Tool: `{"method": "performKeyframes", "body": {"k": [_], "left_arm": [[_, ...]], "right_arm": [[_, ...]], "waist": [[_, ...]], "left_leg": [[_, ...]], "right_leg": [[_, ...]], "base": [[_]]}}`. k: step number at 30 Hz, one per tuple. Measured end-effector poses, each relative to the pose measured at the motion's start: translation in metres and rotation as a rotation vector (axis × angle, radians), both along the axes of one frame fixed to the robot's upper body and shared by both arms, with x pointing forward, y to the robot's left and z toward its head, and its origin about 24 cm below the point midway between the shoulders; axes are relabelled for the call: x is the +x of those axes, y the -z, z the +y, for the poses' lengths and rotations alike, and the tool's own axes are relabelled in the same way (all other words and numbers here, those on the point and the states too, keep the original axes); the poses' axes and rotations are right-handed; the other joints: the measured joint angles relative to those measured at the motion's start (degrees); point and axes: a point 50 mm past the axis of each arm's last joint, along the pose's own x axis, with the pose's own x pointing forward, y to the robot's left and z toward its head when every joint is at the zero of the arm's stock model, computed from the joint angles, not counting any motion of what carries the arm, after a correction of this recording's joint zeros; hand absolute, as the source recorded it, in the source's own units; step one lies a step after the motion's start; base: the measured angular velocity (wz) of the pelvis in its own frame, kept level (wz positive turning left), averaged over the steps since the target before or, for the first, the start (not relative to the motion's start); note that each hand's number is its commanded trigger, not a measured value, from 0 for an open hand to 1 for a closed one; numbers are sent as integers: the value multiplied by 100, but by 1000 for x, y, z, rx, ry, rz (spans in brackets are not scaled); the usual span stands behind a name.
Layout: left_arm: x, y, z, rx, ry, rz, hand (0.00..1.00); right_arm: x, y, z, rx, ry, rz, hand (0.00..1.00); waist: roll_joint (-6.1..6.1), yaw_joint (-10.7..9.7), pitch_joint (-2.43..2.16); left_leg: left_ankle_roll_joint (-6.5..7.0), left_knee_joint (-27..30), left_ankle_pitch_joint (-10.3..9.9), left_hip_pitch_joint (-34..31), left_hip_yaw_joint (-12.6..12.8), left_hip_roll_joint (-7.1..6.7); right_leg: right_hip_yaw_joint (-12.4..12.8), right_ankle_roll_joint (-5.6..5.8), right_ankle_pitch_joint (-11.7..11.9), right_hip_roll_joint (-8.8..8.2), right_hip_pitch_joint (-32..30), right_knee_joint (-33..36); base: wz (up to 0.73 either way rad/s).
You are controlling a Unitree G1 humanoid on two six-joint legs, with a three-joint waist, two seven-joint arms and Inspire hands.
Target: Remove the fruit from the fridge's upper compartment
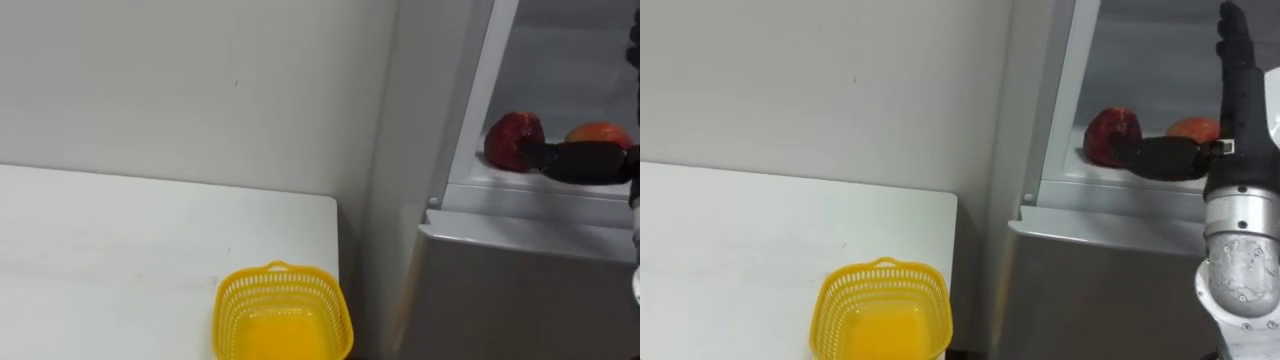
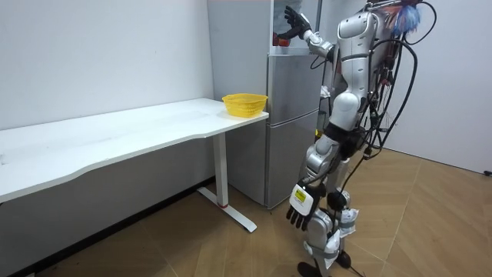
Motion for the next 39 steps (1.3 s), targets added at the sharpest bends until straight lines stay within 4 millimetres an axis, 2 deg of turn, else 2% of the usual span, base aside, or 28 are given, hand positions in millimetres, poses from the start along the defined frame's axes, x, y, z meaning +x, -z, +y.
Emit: {"method": "performKeyframes", "body": {"k": [7,12,17,22,28,34,39], "left_arm": [[0,1,-3,-17,23,9,0],[4,0,-2,-20,27,1,0],[9,0,-1,-19,31,-8,0],[8,0,0,-32,34,-3,0],[4,0,0,-39,29,17,0],[4,0,1,-41,23,27,0],[2,-1,4,-32,19,43,0]], "right_arm": [[5,-5,8,-57,-49,18,0],[5,-7,7,-76,-56,26,0],[6,-7,8,-140,-40,41,0],[8,-3,11,-171,-45,64,0],[8,-3,10,-188,-49,83,0],[17,5,5,-209,-56,178,0],[18,5,3,-223,-73,214,0]], "waist": [[-13,24,-11],[-30,33,-20],[-26,144,-5],[-33,163,-2],[-73,157,-14],[-131,168,-12],[-183,162,-38]], "left_leg": [[0,2,1,20,-5,0],[1,5,2,22,-51,-1],[1,18,2,21,-39,-2],[1,-46,1,6,-49,-4],[1,-13,1,-22,-78,-14],[1,-7,1,-26,-98,-14],[1,9,1,-21,-130,-11]], "right_leg": [[-26,0,0,1,0,2],[-129,1,0,-22,11,1],[-135,1,0,-58,3,8],[-137,1,0,-58,6,18],[-144,2,-2,-59,11,5],[-137,2,-1,-47,10,1],[-147,2,-1,-51,19,0]], "base": [[1],[4],[0],[0],[1],[1],[1]]}}
